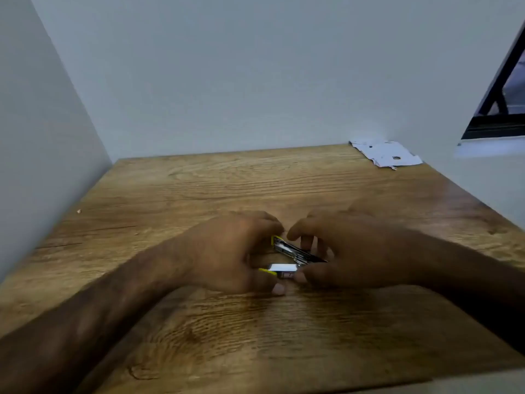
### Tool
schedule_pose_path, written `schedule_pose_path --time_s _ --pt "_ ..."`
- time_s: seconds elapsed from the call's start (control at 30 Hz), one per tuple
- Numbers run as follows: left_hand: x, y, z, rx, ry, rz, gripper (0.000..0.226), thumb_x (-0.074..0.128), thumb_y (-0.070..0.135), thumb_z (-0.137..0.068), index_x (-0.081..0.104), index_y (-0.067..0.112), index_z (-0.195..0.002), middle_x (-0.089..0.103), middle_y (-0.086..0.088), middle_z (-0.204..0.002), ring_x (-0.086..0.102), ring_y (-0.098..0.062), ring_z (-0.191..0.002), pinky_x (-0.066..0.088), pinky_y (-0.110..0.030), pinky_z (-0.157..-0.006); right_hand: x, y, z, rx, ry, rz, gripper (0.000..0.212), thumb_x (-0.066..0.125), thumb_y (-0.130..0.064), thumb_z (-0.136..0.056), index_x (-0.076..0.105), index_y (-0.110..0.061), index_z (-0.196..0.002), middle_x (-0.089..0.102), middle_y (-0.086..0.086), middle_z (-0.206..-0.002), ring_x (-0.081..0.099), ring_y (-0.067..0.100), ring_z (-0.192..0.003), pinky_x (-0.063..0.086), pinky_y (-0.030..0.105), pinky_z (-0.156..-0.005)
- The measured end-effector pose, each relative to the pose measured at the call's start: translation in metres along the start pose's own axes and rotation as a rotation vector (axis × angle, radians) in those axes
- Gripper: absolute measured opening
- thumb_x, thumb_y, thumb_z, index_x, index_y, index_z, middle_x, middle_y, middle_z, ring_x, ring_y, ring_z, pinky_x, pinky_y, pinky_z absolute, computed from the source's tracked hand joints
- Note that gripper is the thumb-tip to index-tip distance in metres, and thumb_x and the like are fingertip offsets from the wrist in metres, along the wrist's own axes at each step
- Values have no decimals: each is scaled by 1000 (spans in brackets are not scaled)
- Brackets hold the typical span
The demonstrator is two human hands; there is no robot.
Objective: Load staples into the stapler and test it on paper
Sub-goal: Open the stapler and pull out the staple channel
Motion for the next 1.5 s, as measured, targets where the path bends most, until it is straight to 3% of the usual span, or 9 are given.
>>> schedule_pose_path --time_s 0.27,0.47,0.6,0.73,0.93,1.07,1.2,1.37,1.5 --pt "-3 -24 -3 -41 293 363 49 91 43 -70 71 29 -112 68 14 -104 66 -4 -97 57 -38 -83 -2 4 -14 14 165 -149 33 74 -51 -79 69 -37 -108 69 -19 -96 63 -1 -85 49 18 -67" --pt "4 -52 -10 -85 370 1018 57 91 -8 -65 73 16 -113 77 -15 -87 74 -25 -79 62 -44 -77 0 22 -45 74 139 -601 42 94 -35 -61 73 -36 -98 77 -18 -85 69 -3 -67 58 25 -64" --pt "6 -66 -9 -76 450 1279 69 80 -18 -59 68 10 -122 74 -22 -115 74 -26 -82 62 -33 -74 10 20 -64 14 143 -902 49 98 -16 -59 74 -29 -100 79 7 -89 71 11 -67 58 33 -62" --pt "7 -78 -6 -91 543 1469 63 72 -19 -66 65 3 -124 73 -23 -114 74 -28 -86 61 -33 -77 19 12 -75 -55 158 -1149 44 93 -13 -69 75 -23 -108 80 17 -102 74 46 -95 62 58 -77" --pt "7 -71 -4 -28 548 1563 43 77 -13 -70 72 4 -109 77 -14 -96 76 -23 -86 60 -30 -77 26 17 -71 -47 141 -1378 28 83 -21 -79 78 -18 -106 81 10 -100 75 23 -74 61 31 -55" --pt "-4 -77 2 -5 643 1497 39 80 -10 -66 75 9 -99 76 -11 -86 76 -22 -82 60 -31 -75 31 30 -70 30 162 -1585 28 88 -16 -65 78 -11 -90 75 13 -84 75 25 -77 64 35 -64" --pt "-10 -80 7 2 657 1442 41 89 0 -65 74 10 -102 79 -11 -90 78 -25 -88 61 -34 -80 27 40 -68 55 200 -1646 34 84 -16 -60 79 -9 -92 76 17 -92 78 26 -85 65 34 -70" --pt "1 -71 3 -85 650 1348 39 91 3 -64 78 14 -99 79 -13 -91 77 -23 -83 61 -27 -74 29 23 -60 -60 161 -1443 34 75 1 -82 75 -12 -113 78 15 -109 77 28 -98 65 40 -79" --pt "7 -61 0 -50 557 1381 31 81 5 -72 80 14 -101 81 -6 -89 77 -12 -78 59 -20 -70 31 18 -56 -17 215 -1345 44 73 10 -84 66 -14 -119 80 11 -106 79 28 -92 66 40 -72"
Point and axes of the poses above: each hand's wrist, its own z-axis away from the middle knuckle, its own x-axis out of the palm, y = z × x, the point moved 6 cm from there along -z, towards the middle knuckle
